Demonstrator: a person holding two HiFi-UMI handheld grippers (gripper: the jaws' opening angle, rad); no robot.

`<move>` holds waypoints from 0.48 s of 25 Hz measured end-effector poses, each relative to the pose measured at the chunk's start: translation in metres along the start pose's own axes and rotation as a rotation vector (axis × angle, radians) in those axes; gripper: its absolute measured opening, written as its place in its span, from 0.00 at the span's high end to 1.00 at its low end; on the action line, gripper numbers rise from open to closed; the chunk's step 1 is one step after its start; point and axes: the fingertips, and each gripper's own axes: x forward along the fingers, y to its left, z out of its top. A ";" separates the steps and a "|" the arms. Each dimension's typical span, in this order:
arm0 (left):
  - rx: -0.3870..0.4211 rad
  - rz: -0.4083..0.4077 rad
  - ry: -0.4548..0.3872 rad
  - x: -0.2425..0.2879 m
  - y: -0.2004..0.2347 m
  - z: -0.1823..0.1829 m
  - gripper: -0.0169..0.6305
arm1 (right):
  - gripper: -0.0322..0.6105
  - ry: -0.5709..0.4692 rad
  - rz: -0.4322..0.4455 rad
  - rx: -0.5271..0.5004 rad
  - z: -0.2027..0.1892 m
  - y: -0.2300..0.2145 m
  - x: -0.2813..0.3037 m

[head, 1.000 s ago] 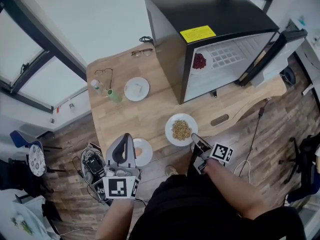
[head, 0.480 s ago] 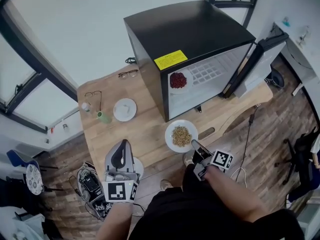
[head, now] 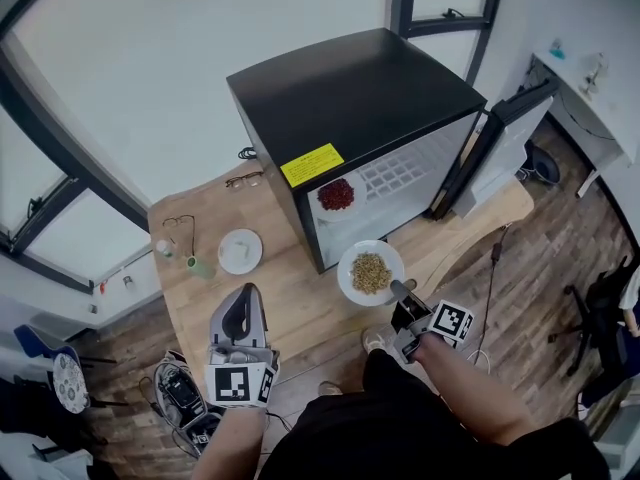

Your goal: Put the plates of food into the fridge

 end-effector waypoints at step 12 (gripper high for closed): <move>-0.003 0.003 -0.024 0.052 -0.004 0.011 0.97 | 0.90 -0.111 0.034 -0.093 0.087 0.020 0.003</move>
